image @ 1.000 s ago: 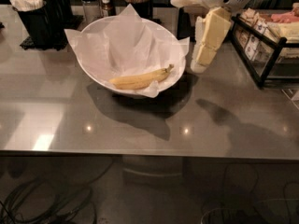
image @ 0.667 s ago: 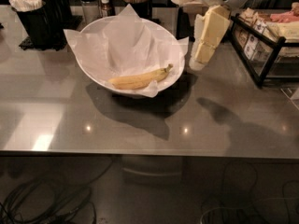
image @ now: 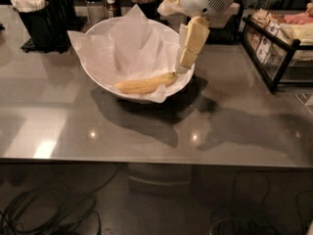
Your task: Pick banana from white bowl
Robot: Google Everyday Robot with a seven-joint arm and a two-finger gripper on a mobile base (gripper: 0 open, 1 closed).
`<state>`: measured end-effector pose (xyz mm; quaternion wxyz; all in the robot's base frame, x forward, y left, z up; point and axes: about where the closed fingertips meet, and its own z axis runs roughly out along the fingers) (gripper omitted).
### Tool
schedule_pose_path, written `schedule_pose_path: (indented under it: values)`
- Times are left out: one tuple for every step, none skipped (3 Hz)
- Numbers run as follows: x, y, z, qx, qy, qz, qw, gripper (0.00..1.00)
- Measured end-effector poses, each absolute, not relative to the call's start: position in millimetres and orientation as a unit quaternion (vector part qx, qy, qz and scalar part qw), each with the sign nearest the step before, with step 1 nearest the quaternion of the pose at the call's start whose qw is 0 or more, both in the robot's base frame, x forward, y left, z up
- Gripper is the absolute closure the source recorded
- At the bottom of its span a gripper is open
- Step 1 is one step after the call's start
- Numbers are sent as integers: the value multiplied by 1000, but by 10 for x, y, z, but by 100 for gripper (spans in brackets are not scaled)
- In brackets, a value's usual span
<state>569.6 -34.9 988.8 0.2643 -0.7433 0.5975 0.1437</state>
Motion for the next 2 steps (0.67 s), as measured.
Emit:
schedule_pose_path:
  values:
    - [5931,-67,9636,-756,579,178,248,0]
    - [6082,109,9419,-765,569,192,232,0]
